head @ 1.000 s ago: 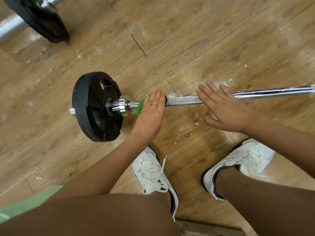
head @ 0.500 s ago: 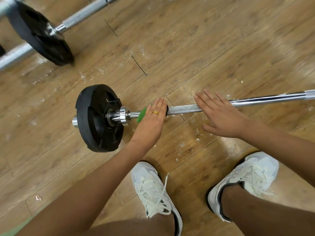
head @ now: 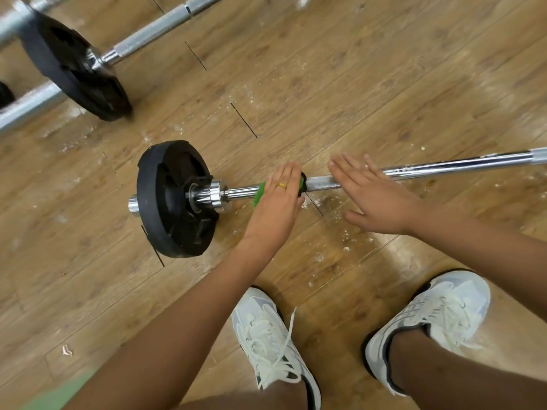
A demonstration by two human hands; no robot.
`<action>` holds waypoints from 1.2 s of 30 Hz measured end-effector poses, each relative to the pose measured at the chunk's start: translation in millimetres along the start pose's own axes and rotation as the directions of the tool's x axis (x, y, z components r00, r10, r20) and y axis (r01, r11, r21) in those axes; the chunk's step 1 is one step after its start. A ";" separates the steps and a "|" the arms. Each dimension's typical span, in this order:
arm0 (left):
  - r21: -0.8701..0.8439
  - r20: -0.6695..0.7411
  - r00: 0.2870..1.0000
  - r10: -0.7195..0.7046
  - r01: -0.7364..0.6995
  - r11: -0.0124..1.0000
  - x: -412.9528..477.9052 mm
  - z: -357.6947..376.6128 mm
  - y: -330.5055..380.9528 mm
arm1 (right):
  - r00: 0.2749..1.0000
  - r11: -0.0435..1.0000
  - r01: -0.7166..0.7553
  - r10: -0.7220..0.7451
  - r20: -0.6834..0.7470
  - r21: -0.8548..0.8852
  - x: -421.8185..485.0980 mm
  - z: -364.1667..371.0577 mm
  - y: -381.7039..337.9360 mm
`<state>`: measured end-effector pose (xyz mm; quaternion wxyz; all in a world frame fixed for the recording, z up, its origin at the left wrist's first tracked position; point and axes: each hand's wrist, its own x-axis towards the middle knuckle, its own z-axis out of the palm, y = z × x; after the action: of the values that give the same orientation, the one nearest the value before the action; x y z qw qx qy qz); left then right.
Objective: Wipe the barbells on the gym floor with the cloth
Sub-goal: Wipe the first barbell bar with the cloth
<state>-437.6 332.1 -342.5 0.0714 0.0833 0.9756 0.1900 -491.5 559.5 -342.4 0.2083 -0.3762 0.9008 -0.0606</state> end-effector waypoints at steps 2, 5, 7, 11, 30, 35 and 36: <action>0.040 -0.019 0.999 -0.050 0.051 0.998 -1.6 -8.2 -9.2 | 0.994 0.995 0.089 -0.086 -0.065 0.045 8.9 -2.8 -21.8; 0.119 -0.005 0.990 -0.142 0.141 0.983 -6.8 -18.3 -31.2 | 0.974 0.977 0.213 -0.212 -0.075 0.008 24.7 -2.4 -48.9; 0.180 0.024 0.989 -0.146 0.139 0.974 -10.1 -22.6 -43.1 | 0.966 0.968 0.248 -0.250 -0.058 -0.047 31.0 -1.0 -55.5; 0.335 0.043 0.993 -0.106 0.085 0.938 -16.7 -34.1 -58.8 | 0.964 0.969 0.237 -0.244 -0.106 -0.075 38.8 -3.3 -54.4; 0.201 0.017 0.991 -0.133 0.127 0.971 -30.0 -35.5 -85.5 | 0.966 0.962 0.088 -0.146 -0.216 -0.257 69.9 5.7 -57.7; 0.140 0.004 0.984 -0.178 0.176 0.974 -33.2 -32.4 -77.0 | 0.957 0.956 0.158 -0.210 -0.199 -0.249 96.2 2.9 -77.2; 0.138 0.010 0.984 -0.176 0.173 0.975 -34.7 -33.3 -77.4 | 0.958 0.952 0.177 -0.225 -0.180 -0.250 95.2 1.6 -75.1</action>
<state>-419.9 242.9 -337.9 0.0925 0.0042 0.9890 0.1150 -501.9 439.3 -355.2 0.0613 -0.4798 0.8751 -0.0152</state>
